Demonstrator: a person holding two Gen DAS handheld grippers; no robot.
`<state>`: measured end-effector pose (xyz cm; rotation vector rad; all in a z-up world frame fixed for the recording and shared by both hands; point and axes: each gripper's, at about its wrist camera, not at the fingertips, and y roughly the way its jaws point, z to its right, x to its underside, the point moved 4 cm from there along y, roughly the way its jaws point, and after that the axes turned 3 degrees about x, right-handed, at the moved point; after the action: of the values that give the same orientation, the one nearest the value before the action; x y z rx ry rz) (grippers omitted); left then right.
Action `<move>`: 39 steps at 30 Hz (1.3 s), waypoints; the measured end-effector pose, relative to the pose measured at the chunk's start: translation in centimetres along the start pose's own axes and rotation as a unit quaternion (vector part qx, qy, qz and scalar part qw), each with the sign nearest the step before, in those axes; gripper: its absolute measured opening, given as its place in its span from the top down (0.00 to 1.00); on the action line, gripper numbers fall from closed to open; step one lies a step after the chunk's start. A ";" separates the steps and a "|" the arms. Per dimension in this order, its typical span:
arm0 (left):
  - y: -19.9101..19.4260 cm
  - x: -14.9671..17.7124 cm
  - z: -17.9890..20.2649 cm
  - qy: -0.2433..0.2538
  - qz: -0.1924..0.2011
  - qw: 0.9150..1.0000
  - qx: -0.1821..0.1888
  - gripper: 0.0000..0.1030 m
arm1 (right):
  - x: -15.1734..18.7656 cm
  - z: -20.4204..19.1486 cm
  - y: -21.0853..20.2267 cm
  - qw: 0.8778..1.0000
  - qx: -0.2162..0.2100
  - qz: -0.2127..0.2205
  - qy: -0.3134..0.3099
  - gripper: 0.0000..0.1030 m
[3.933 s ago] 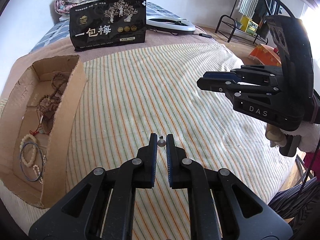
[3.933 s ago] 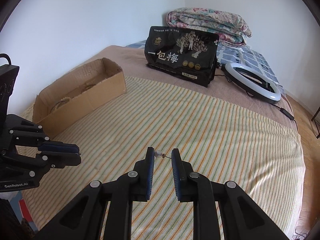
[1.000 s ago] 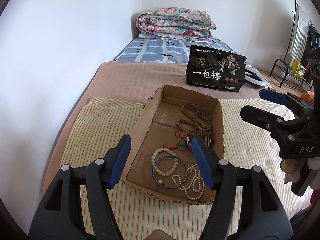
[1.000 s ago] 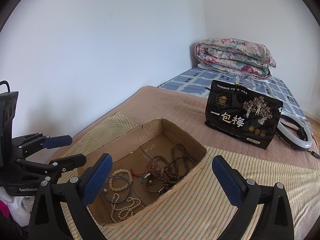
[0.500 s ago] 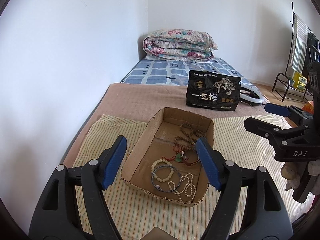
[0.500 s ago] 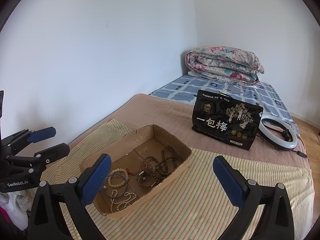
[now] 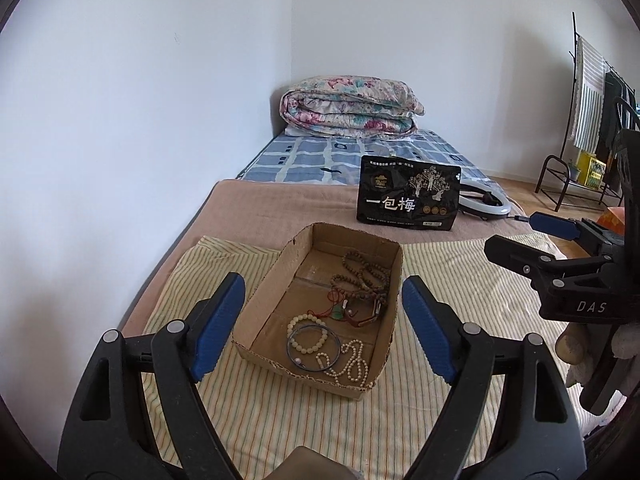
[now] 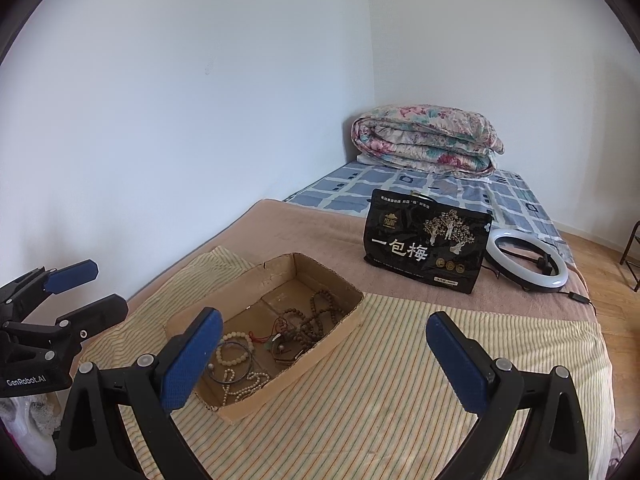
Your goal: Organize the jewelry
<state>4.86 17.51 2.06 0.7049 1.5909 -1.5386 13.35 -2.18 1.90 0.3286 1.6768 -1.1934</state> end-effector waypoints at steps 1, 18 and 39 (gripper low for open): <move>-0.1 0.1 0.2 0.003 -0.001 1.000 0.001 0.19 | 0.1 0.1 -0.2 1.000 0.002 0.001 0.001 0.00; -1.2 0.8 1.9 0.030 0.009 0.999 -0.015 0.00 | 2.1 1.7 -0.6 1.000 0.022 -0.011 0.008 0.00; -0.9 1.3 2.1 0.034 -0.001 0.999 -0.015 0.00 | 2.5 1.6 -0.5 0.999 0.027 -0.017 0.009 0.00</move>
<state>3.77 15.12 1.52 0.7458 1.6611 -1.5028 12.82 -4.51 0.08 0.3470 1.6739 -1.2652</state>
